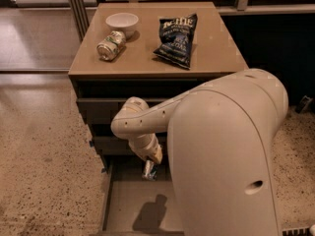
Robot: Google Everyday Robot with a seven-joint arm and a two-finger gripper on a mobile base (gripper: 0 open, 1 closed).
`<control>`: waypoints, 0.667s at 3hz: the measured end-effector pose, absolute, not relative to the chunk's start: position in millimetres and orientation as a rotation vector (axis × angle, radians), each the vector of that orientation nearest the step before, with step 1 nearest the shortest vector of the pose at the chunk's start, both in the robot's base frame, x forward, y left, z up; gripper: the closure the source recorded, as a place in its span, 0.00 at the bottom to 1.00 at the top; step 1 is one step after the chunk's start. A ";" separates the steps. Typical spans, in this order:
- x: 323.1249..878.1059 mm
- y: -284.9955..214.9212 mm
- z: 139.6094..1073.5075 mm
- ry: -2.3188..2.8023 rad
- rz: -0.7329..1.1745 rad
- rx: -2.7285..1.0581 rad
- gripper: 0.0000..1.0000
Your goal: Pick redbull can from bottom drawer and place on counter
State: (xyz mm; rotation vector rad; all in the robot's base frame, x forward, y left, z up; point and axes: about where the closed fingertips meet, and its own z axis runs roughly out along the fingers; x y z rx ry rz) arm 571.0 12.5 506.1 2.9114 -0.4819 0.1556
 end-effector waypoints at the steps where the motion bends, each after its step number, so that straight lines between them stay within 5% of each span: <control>1: 565.4 2.1 507.6 -0.480 0.135 2.870 1.00; 2: 565.5 2.4 507.3 -0.480 0.135 2.871 1.00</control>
Offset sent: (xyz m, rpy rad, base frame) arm -0.0059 -0.0109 0.0026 -0.0436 0.0198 -0.0066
